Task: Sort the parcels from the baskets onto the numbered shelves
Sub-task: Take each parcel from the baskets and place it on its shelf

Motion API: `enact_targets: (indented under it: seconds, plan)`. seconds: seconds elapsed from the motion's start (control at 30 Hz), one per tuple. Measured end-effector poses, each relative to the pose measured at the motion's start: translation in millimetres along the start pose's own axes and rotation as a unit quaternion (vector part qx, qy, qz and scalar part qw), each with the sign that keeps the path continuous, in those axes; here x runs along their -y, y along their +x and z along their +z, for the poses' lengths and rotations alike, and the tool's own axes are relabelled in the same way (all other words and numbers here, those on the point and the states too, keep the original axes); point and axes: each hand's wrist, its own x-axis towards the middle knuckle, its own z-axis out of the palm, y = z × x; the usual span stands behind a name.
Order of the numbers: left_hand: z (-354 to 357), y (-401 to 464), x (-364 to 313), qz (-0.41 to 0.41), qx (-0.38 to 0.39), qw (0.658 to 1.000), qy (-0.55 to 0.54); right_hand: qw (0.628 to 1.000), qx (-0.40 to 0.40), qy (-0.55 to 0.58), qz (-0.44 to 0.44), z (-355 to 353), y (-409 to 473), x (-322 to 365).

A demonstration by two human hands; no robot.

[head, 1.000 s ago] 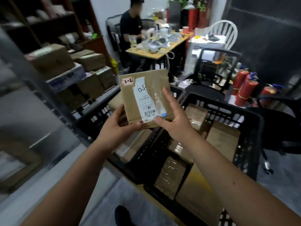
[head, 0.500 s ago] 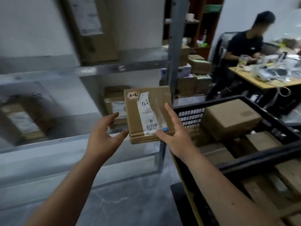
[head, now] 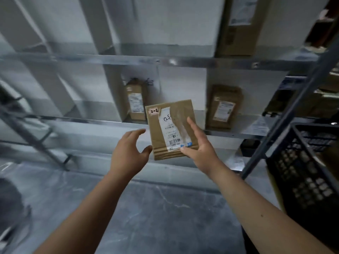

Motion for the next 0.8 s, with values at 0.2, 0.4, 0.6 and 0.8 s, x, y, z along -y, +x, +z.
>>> enact_targets:
  seconds: [0.2,0.4,0.6,0.8]
  plan:
    - [-47,-12,73,-0.069,-0.040,0.996,0.031,0.998,0.062,0.018,0.001,84,26,7]
    - [-79,-10,129,-0.124,-0.069,0.989,0.049,0.991,0.134,0.020,-0.008,149,57,16]
    - [-94,13,174,-0.174,-0.085,0.980,0.048,0.986,0.164,0.022,-0.009,198,97,11]
    - [-93,66,216,-0.212,-0.074,0.974,0.043,0.982,0.185,0.028,0.009,236,155,3]
